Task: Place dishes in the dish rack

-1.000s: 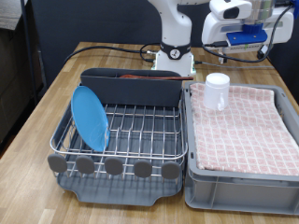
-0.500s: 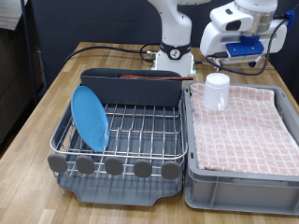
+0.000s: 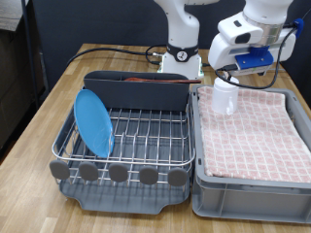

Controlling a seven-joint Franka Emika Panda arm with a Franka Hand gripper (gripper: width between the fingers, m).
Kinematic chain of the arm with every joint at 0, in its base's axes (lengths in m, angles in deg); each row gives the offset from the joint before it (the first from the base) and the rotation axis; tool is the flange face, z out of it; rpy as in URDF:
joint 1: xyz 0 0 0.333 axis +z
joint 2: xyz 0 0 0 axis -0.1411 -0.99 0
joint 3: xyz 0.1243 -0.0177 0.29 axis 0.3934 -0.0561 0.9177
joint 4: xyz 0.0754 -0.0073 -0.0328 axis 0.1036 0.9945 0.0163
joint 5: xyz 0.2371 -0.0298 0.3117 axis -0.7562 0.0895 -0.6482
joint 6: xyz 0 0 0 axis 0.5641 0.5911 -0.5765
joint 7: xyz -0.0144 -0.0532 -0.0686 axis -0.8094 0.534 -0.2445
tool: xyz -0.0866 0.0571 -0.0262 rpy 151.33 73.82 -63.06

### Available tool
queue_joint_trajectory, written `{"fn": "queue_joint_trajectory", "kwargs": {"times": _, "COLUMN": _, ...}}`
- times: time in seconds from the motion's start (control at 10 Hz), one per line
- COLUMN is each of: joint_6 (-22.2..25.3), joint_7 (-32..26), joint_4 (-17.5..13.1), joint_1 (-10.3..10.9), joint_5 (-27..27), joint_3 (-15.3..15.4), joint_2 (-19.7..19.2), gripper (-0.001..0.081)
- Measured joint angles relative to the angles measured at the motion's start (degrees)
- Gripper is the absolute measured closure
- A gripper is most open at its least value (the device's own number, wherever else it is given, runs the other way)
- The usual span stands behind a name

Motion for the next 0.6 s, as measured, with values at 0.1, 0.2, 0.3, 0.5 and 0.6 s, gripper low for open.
{"fn": "queue_joint_trajectory", "kwargs": {"times": 0.1, "joint_6": 0.16, "joint_7": 0.60, "joint_4": -0.91, "joint_1": 0.00, "joint_5": 0.00, "joint_3": 0.36, "joint_2": -1.32, "gripper": 0.0004}}
{"fn": "queue_joint_trajectory", "kwargs": {"times": 0.2, "joint_6": 0.42, "joint_7": 1.22, "joint_4": -1.84, "joint_1": 0.01, "joint_5": 0.04, "joint_3": 0.74, "joint_2": -2.72, "gripper": 0.0004}}
{"fn": "queue_joint_trajectory", "kwargs": {"times": 0.3, "joint_6": 0.88, "joint_7": 2.19, "joint_4": -2.73, "joint_1": 0.02, "joint_5": 0.19, "joint_3": 1.09, "joint_2": -4.08, "gripper": 0.0004}}
{"fn": "queue_joint_trajectory", "kwargs": {"times": 0.5, "joint_6": 1.63, "joint_7": 4.33, "joint_4": -4.05, "joint_1": 0.03, "joint_5": 0.96, "joint_3": 1.65, "joint_2": -6.56, "gripper": 0.0004}}
{"fn": "queue_joint_trajectory", "kwargs": {"times": 0.6, "joint_6": 2.09, "joint_7": 5.04, "joint_4": -4.52, "joint_1": 0.03, "joint_5": 1.17, "joint_3": 1.78, "joint_2": -7.63, "gripper": 0.0004}}
